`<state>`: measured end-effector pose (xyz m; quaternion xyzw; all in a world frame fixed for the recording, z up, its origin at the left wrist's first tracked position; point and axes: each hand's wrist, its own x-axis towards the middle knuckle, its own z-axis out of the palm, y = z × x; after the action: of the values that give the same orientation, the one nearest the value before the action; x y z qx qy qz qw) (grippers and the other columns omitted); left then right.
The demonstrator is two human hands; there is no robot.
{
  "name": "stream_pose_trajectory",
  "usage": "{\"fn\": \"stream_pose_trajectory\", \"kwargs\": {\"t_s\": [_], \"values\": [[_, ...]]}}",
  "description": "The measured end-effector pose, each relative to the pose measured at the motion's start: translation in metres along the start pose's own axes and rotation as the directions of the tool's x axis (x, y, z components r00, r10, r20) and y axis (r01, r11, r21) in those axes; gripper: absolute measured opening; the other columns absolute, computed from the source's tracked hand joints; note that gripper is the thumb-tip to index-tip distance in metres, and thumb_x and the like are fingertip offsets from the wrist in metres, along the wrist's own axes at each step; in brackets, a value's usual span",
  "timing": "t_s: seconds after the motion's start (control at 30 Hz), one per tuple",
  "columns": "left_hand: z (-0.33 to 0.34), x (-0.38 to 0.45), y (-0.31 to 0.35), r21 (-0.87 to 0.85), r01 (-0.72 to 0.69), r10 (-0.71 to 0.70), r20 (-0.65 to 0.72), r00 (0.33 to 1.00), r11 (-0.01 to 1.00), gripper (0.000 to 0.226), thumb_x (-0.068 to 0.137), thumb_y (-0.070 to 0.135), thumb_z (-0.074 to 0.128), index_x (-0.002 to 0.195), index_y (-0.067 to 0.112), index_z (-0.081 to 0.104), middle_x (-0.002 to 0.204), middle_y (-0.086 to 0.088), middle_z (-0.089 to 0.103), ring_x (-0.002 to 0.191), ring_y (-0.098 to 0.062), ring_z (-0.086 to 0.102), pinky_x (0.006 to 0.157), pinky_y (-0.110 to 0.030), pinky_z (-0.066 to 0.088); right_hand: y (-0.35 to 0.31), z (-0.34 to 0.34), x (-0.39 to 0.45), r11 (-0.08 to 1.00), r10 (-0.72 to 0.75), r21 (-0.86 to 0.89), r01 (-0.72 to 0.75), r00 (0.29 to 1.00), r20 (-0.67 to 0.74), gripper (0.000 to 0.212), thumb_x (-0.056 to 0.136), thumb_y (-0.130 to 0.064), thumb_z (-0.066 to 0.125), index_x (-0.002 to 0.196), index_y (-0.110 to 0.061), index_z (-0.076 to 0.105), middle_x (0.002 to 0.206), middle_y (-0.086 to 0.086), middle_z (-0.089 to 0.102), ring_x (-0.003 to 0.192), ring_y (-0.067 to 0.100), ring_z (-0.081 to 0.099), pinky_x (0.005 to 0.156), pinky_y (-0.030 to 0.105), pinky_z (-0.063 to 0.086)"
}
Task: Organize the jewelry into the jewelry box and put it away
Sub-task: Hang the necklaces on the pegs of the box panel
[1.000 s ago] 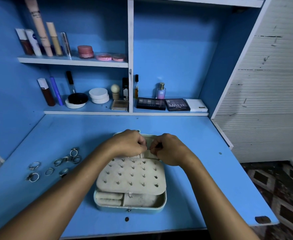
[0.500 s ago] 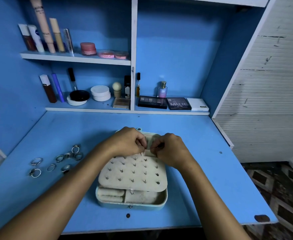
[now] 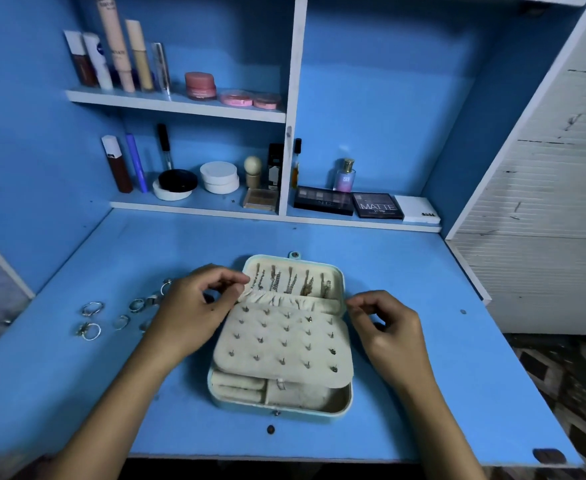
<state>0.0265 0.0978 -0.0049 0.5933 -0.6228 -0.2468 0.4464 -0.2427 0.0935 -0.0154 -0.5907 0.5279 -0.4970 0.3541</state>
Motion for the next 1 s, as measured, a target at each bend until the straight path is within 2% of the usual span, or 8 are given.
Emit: {"fn": "stream_pose_trajectory", "kwargs": {"t_s": [0.2,0.3,0.53,0.67,0.83,0.9,1.0], "values": [[0.004,-0.029,-0.016,-0.161,0.029,-0.037,-0.049,0.998,0.986,0.014,0.092,0.012,0.066,0.093,0.023,0.074,0.095,0.012,0.073,0.094,-0.005,0.067,0.083,-0.016,0.050,0.008,-0.001,-0.007,0.996,-0.085,0.017,0.083,0.991,0.103,0.050,0.081,0.018,0.055,0.074,-0.030,0.071,0.084,-0.006,0.070,0.069,0.008,0.061,0.059,0.014,0.043],[0.002,-0.031,-0.018,-0.142,-0.043,0.037,-0.044,0.998,0.989,0.018,0.085,0.016,0.058,0.088,0.021,0.075,0.096,0.010,0.071,0.096,-0.006,0.066,0.084,-0.015,0.048,0.009,0.000,-0.008,0.990,-0.144,0.012,0.144,0.981,0.134,0.045,0.074,0.017,0.055,0.073,-0.025,0.072,0.086,-0.008,0.069,0.080,0.012,0.065,0.067,0.013,0.046],[-0.003,-0.033,-0.022,-0.208,-0.081,0.094,0.052,0.994,0.975,0.026,0.084,0.008,0.058,0.090,0.027,0.075,0.100,0.006,0.069,0.100,-0.013,0.066,0.089,-0.018,0.048,0.010,-0.003,-0.007,0.989,-0.140,0.057,0.133,0.980,0.143,0.031,0.071,0.002,0.053,0.069,-0.019,0.076,0.091,-0.008,0.071,0.090,0.013,0.067,0.065,0.010,0.043],[-0.005,-0.033,-0.019,-0.254,-0.056,0.082,0.095,0.992,0.965,0.028,0.082,0.005,0.058,0.090,0.026,0.076,0.102,0.004,0.068,0.102,-0.015,0.066,0.090,-0.019,0.048,0.012,-0.007,-0.007,0.991,-0.124,0.072,0.113,0.977,0.176,0.039,0.075,0.012,0.056,0.071,-0.021,0.077,0.094,-0.006,0.072,0.093,0.015,0.068,0.067,0.012,0.045],[-0.008,-0.033,-0.017,-0.328,-0.001,0.050,0.140,0.989,0.945,0.026,0.080,0.007,0.060,0.089,0.024,0.077,0.102,0.003,0.068,0.105,-0.017,0.066,0.092,-0.019,0.049,0.009,-0.008,-0.008,0.991,-0.103,0.098,0.087,0.979,0.176,0.030,0.073,0.000,0.057,0.073,-0.022,0.078,0.096,-0.001,0.074,0.096,0.018,0.069,0.076,0.017,0.050],[-0.008,-0.033,-0.017,-0.337,0.006,0.044,0.140,0.989,0.941,0.027,0.079,0.006,0.059,0.089,0.024,0.077,0.102,0.003,0.069,0.105,-0.017,0.066,0.091,-0.018,0.048,0.009,-0.009,-0.008,0.990,-0.101,0.112,0.081,0.979,0.178,0.031,0.076,0.003,0.059,0.074,-0.022,0.078,0.096,0.001,0.074,0.096,0.019,0.070,0.076,0.017,0.050],[-0.008,-0.033,-0.018,-0.338,0.007,0.035,0.119,0.992,0.941,0.027,0.080,0.006,0.058,0.088,0.025,0.076,0.101,0.003,0.070,0.104,-0.016,0.066,0.091,-0.017,0.048,0.011,-0.010,-0.008,0.990,-0.091,0.120,0.070,0.979,0.185,0.045,0.082,0.019,0.060,0.075,-0.022,0.078,0.096,0.001,0.075,0.094,0.019,0.071,0.072,0.016,0.049]]}}
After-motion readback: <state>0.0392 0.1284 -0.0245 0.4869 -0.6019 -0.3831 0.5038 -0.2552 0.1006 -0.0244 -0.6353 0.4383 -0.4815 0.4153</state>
